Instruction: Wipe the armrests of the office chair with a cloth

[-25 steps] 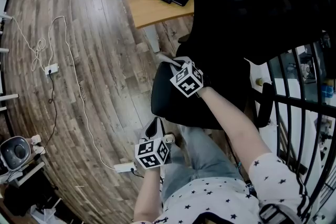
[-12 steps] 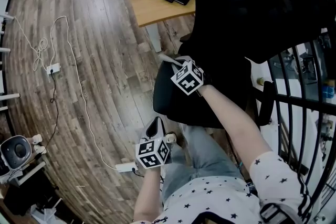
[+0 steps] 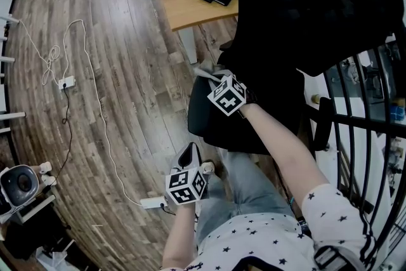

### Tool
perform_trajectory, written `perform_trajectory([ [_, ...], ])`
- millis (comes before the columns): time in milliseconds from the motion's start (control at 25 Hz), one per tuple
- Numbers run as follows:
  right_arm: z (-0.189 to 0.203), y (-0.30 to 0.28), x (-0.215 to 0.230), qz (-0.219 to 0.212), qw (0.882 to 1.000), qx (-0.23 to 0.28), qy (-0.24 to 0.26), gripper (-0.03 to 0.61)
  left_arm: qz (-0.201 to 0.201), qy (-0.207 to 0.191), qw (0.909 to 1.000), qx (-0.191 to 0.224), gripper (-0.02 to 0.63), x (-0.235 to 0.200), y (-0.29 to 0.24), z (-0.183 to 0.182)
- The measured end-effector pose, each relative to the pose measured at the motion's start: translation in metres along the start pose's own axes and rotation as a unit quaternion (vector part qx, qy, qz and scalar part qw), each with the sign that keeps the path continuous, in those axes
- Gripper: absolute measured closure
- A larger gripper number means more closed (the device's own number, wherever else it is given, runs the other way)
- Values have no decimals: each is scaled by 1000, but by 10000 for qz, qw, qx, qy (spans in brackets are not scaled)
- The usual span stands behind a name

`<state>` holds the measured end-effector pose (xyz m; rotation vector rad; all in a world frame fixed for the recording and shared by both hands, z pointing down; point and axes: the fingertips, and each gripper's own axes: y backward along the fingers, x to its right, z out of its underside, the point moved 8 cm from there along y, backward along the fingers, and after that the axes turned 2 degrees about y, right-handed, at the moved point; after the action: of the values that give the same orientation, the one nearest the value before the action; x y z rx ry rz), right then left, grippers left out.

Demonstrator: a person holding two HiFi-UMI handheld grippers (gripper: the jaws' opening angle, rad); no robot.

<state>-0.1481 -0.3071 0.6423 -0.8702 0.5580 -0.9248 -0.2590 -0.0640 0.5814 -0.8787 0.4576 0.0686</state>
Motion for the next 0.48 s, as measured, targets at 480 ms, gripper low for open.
perform_trajectory([
  [480, 2, 5, -24, -65, 9999, -47, 60, 554, 3, -6, 10000, 67, 606, -4, 16, 5],
])
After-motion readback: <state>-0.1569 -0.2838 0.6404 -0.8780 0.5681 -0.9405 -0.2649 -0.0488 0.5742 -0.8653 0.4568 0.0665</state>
